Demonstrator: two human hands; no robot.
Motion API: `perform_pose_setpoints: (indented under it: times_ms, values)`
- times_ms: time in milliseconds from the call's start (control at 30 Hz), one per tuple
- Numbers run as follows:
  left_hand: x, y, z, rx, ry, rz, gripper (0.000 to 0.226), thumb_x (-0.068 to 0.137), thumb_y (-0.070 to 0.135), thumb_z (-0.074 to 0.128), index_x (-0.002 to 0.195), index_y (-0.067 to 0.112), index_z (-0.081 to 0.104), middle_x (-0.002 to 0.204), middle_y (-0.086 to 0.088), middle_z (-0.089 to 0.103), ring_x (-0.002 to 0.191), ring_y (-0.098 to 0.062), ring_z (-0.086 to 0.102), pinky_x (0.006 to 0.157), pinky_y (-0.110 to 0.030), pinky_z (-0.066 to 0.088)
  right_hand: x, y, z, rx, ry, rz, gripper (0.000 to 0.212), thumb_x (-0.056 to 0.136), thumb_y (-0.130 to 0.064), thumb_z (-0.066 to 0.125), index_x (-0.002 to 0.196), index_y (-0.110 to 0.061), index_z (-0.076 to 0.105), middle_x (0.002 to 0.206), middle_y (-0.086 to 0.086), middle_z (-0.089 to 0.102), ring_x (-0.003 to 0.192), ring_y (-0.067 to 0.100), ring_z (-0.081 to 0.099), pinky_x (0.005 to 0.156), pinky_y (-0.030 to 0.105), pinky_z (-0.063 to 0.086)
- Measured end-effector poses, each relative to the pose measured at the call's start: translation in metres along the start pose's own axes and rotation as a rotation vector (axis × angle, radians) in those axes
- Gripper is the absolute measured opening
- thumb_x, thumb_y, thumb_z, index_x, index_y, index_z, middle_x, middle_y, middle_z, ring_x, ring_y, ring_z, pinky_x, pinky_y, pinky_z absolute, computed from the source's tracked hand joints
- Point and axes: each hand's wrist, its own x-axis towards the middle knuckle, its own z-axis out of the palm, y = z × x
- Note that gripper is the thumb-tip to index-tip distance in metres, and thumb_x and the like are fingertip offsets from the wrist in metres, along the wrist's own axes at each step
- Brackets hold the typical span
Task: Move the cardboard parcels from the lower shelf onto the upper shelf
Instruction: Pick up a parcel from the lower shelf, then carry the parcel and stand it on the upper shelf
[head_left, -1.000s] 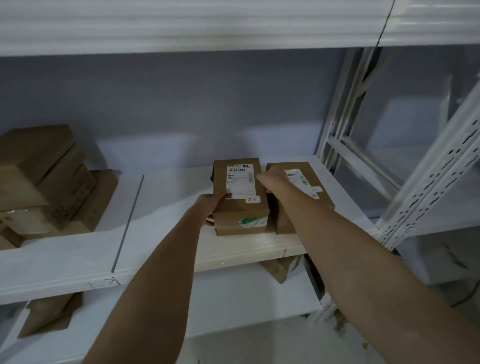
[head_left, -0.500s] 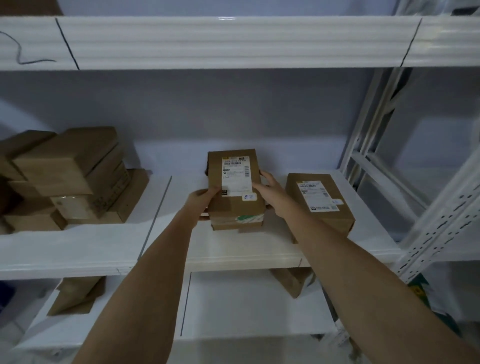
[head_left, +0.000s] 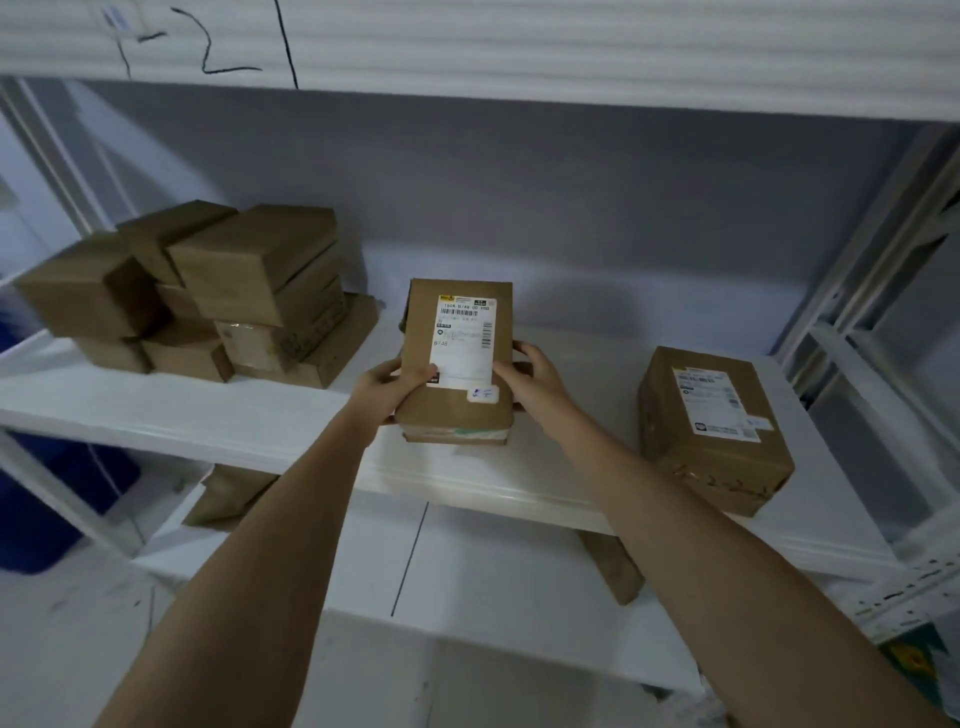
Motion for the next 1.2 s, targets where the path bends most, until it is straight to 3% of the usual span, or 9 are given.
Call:
perform_pose_setpoints:
  times_ms: [200,367,500,633,900,1067,1200]
  values:
    - [-0.011,-0.012,-0.027,-0.055,0.026,0.020,0.067,0.079,0.031,0.073,0.139,0.017,0.048,0.108,-0.003,0.060,0.077,-0.011,0.061,0.058,-0.022,0.048,-0.009,0.010,0.033,0.050,0.019,-0.007,0.052,0.086,-0.025,0.063,0.133,-0.015,0.045,0.129,0.011,0.057,0.107,0.026,0.062,0.068,0.028,0.054]
    - [-0.018,-0.023,-0.061,-0.047,-0.007,0.042,0.068,0.077,0.031,0.074,0.139,0.019,0.049,0.110,-0.005,0.062,0.080,-0.011,0.062,0.066,-0.022,0.051,-0.029,0.014,0.065,0.080,0.074,-0.012,0.051,0.083,-0.024,0.065,0.130,-0.016,0.047,0.128,0.009,0.058,0.110,0.026,0.062,0.086,0.041,0.056]
    - [-0.031,-0.034,-0.097,-0.039,-0.038,0.090,0.066,0.078,0.032,0.074,0.138,0.018,0.050,0.103,0.000,0.065,0.085,-0.014,0.064,0.071,-0.025,0.054,-0.057,0.011,0.100,0.132,0.115,-0.046,0.048,0.084,-0.018,0.064,0.130,-0.014,0.048,0.128,0.011,0.057,0.111,0.027,0.062,0.074,0.031,0.057]
    - [-0.047,-0.046,-0.141,0.014,-0.091,0.152,0.066,0.078,0.034,0.073,0.138,0.018,0.051,0.128,-0.008,0.062,0.101,-0.022,0.060,0.083,-0.031,0.052,-0.097,0.011,0.143,0.156,0.196,-0.067,0.047,0.085,-0.016,0.062,0.130,-0.014,0.047,0.129,0.010,0.056,0.105,0.022,0.062,0.071,0.025,0.055]
    - [-0.094,-0.062,-0.226,0.037,-0.092,0.301,0.060,0.079,0.033,0.072,0.135,0.018,0.053,0.121,-0.003,0.061,0.099,-0.017,0.059,0.065,-0.016,0.047,-0.172,-0.006,0.226,0.195,0.284,-0.150,0.045,0.087,-0.019,0.061,0.129,-0.013,0.047,0.129,0.005,0.055,0.095,0.008,0.060,0.058,0.013,0.051]
    - [-0.113,-0.067,-0.264,0.020,-0.083,0.375,0.061,0.079,0.035,0.072,0.134,0.019,0.052,0.128,-0.005,0.061,0.109,-0.024,0.062,0.087,-0.033,0.054,-0.200,-0.023,0.260,0.141,0.321,-0.263,0.045,0.087,-0.020,0.062,0.129,-0.015,0.046,0.123,-0.005,0.053,0.116,0.014,0.055,0.081,0.024,0.055]
    - [-0.128,-0.053,-0.286,0.009,-0.043,0.501,0.057,0.080,0.031,0.072,0.132,0.021,0.051,0.126,-0.001,0.062,0.110,-0.023,0.063,0.089,-0.037,0.055,-0.218,-0.046,0.274,0.085,0.322,-0.412,0.044,0.089,-0.021,0.060,0.128,-0.020,0.042,0.129,-0.007,0.052,0.123,0.014,0.048,0.079,0.016,0.053]
